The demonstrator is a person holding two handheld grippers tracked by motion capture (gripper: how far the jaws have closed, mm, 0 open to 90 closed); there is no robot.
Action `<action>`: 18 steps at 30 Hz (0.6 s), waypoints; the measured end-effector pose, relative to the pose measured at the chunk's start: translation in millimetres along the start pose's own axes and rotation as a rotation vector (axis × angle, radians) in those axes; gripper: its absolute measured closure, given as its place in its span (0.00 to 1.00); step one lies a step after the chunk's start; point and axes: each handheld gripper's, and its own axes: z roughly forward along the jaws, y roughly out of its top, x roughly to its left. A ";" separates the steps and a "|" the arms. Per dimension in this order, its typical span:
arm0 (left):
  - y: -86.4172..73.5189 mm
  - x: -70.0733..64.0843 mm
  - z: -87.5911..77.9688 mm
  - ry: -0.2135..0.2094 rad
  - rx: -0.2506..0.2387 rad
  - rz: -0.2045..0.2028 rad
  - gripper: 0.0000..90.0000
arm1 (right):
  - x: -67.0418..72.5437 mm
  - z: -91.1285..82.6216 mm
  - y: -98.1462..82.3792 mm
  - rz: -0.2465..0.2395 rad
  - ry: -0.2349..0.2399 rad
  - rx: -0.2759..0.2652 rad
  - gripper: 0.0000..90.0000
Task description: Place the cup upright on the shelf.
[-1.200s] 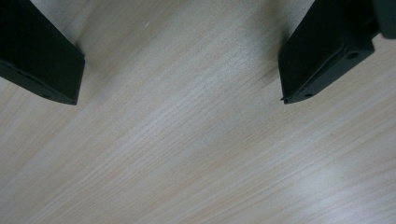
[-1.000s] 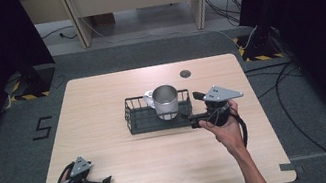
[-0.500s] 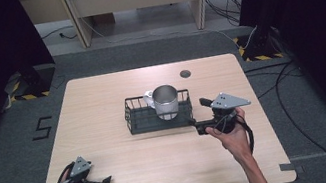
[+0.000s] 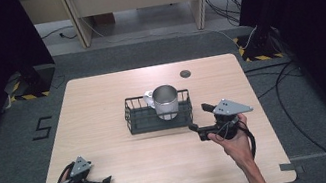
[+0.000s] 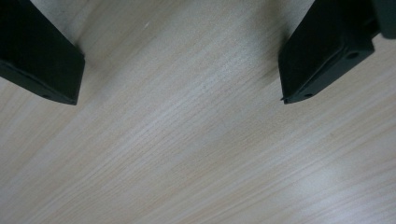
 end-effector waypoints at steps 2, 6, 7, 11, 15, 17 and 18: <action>0.0 0.0 0.0 0.000 0.000 0.000 0.00 | 0.8 -0.7 -1.0 0.000 0.000 0.001 0.17; 0.0 0.0 0.0 0.000 0.000 0.000 0.00 | 2.0 -2.6 -2.9 -0.004 -0.004 0.001 0.17; 0.0 0.0 0.0 0.000 0.000 0.000 0.00 | 2.4 -3.5 -3.6 -0.007 -0.003 0.004 0.17; 0.0 0.0 0.0 0.000 0.000 0.000 0.00 | 3.8 -5.1 -6.3 -0.007 -0.008 0.007 0.17; 0.0 0.0 0.0 0.000 0.000 0.000 0.00 | 4.8 -6.9 -9.5 -0.005 -0.010 0.007 0.17; 0.0 0.0 0.0 0.000 0.000 0.000 0.00 | 5.7 -7.5 -11.0 -0.008 -0.010 0.010 0.17; 0.0 0.0 0.0 0.000 0.000 0.000 0.00 | 6.4 -7.9 -11.6 -0.010 -0.013 0.010 0.17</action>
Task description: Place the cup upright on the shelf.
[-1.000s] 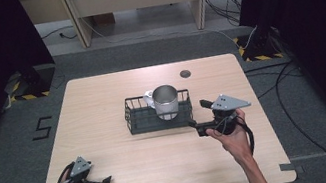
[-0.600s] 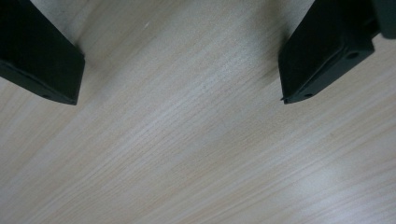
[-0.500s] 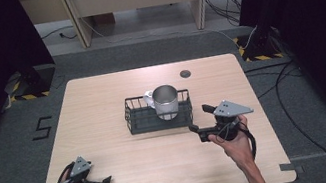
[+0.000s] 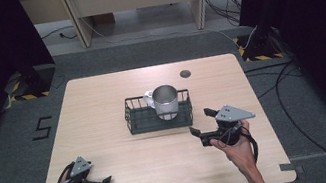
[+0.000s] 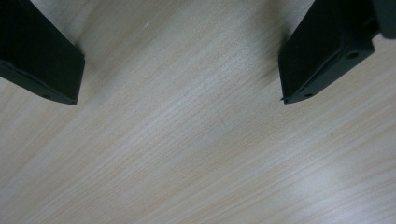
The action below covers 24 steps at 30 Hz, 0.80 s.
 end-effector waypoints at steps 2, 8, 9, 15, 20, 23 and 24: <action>0.0 0.0 0.0 0.000 0.000 0.000 0.00 | 1.3 -1.2 -0.8 -0.002 -0.002 -0.002 0.17; 0.0 0.0 0.0 0.000 0.000 0.000 0.00 | 4.5 -4.1 -3.8 -0.005 -0.002 0.001 0.17; 0.0 0.0 0.0 0.000 0.000 0.000 0.00 | 4.9 -4.6 -4.4 -0.005 -0.001 0.000 0.17; 0.0 -0.1 0.0 0.001 0.000 0.000 0.00 | 6.4 -7.0 -9.1 -0.003 0.002 0.003 0.17; 0.0 -0.1 0.0 0.001 0.000 0.000 0.00 | 7.6 -9.4 -12.1 0.002 0.001 0.001 0.17; 0.0 -0.1 0.0 0.001 0.000 -0.001 0.00 | 8.0 -10.0 -13.0 -0.001 -0.001 0.000 0.17; 0.0 -0.1 0.0 0.001 0.000 -0.001 0.00 | 8.4 -10.4 -13.5 -0.002 -0.001 0.000 0.17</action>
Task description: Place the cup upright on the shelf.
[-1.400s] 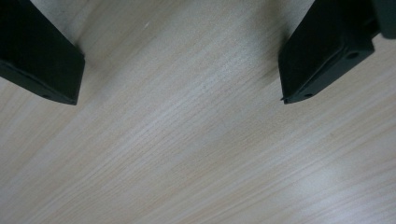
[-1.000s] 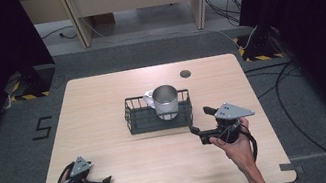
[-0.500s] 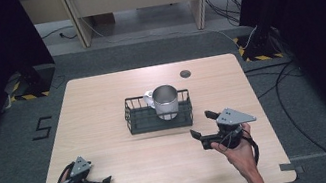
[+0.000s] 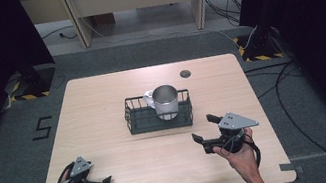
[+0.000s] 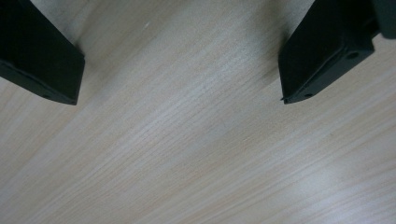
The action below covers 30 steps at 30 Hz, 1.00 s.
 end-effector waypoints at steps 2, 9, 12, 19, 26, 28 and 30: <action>0.0 0.0 0.0 0.000 0.000 0.000 0.00 | 0.9 -0.5 -0.9 -0.006 -0.005 0.001 0.17; 0.0 0.0 0.0 0.000 0.000 0.000 0.00 | 4.8 -2.2 -5.8 -0.003 0.003 -0.002 0.17; 0.0 0.0 0.0 0.000 0.000 0.000 0.00 | 6.1 -4.2 -9.1 0.003 0.007 -0.004 0.17; 0.0 0.0 0.0 0.000 0.000 0.000 0.00 | 9.9 -6.9 -14.6 0.006 0.011 0.002 0.17; 0.0 0.0 0.0 0.000 0.000 0.000 0.00 | 13.2 -8.6 -18.1 0.002 0.016 0.005 0.17; 0.0 0.0 0.0 0.000 0.000 0.000 0.00 | 13.3 -9.2 -19.5 -0.001 0.015 0.005 0.17; 0.0 0.0 0.0 0.000 0.000 0.000 0.00 | 13.8 -9.8 -21.0 0.004 0.015 0.007 0.17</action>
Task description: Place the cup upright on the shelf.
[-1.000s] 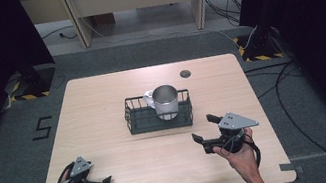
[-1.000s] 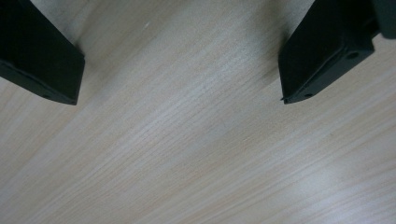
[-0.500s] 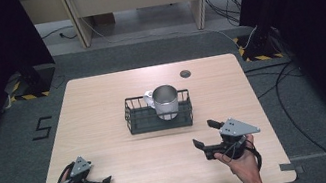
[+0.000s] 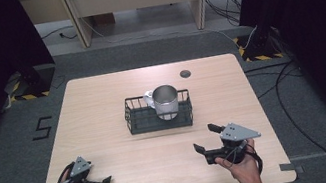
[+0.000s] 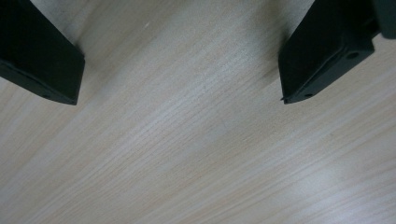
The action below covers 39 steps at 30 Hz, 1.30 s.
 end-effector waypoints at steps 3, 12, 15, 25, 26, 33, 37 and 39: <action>0.0 0.0 0.0 0.000 0.000 0.000 0.00 | 0.3 -1.0 -3.0 0.004 -0.001 0.000 0.17; 0.0 0.0 0.0 0.000 0.000 0.000 0.00 | 1.4 -3.8 -10.8 0.013 -0.002 0.000 0.17; 0.0 0.0 0.0 0.000 0.000 0.000 0.00 | 2.3 -4.8 -13.0 0.019 0.000 -0.001 0.17; 0.0 0.0 0.0 0.000 0.000 0.000 0.00 | 4.7 -7.8 -20.4 0.024 -0.007 0.003 0.17; 0.0 0.0 0.0 0.000 0.000 0.000 0.00 | 5.1 -8.0 -21.3 0.026 -0.006 0.003 0.17; 0.0 0.0 0.0 0.000 0.000 0.000 0.00 | 6.0 -10.3 -26.1 0.024 -0.015 0.010 0.17; 0.0 0.0 0.0 0.000 0.000 0.000 0.00 | 5.8 -11.9 -31.3 0.025 -0.025 0.022 0.17; 0.0 0.0 0.0 0.000 0.000 0.000 0.00 | 5.1 -13.2 -35.1 0.029 -0.026 0.025 0.17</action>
